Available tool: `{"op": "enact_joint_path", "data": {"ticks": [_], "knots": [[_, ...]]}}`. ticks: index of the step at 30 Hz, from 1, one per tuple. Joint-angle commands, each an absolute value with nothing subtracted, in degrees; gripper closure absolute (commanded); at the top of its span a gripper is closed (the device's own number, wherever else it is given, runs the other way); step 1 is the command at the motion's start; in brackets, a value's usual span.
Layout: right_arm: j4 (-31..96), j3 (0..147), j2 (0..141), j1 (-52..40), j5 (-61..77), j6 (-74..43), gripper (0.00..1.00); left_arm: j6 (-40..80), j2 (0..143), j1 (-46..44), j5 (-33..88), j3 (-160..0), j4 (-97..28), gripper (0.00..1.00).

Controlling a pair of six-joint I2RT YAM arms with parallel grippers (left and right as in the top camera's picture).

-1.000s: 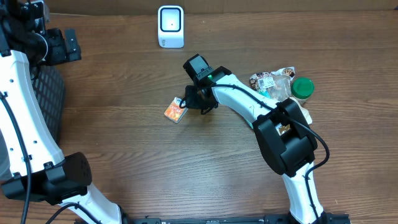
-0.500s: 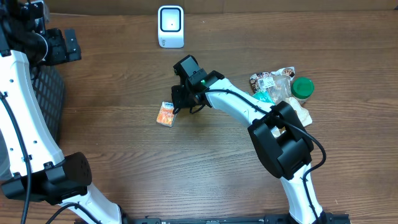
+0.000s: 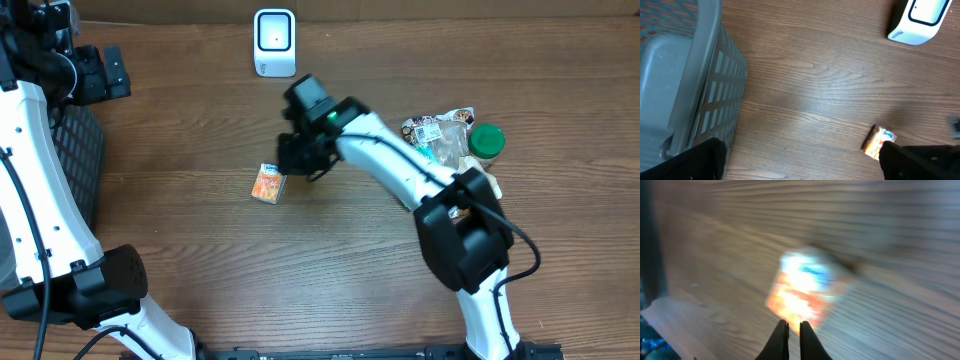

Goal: Scan the item barcode

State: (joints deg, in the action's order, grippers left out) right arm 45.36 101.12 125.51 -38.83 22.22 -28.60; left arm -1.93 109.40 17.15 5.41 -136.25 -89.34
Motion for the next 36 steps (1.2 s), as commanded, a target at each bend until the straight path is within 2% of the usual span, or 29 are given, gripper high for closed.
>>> {"op": "enact_joint_path", "data": {"ticks": [1,8,21,36], "knots": [[40.56,99.59,123.57,-43.92,19.07,-29.36,0.96,-2.79,108.47,17.12,5.80,-137.36,-89.34,0.01],[32.36,97.43,124.25,-50.70,3.62,-30.65,0.96,-2.79,108.47,17.12,5.80,-137.36,-89.34,0.00],[31.38,97.45,128.97,-51.59,3.42,-29.91,0.96,-2.79,108.47,17.12,5.80,-137.36,-89.34,0.00],[38.20,97.80,128.88,-49.63,-1.19,-28.42,0.96,-2.79,108.47,17.12,5.80,-137.36,-89.34,0.00]]}}
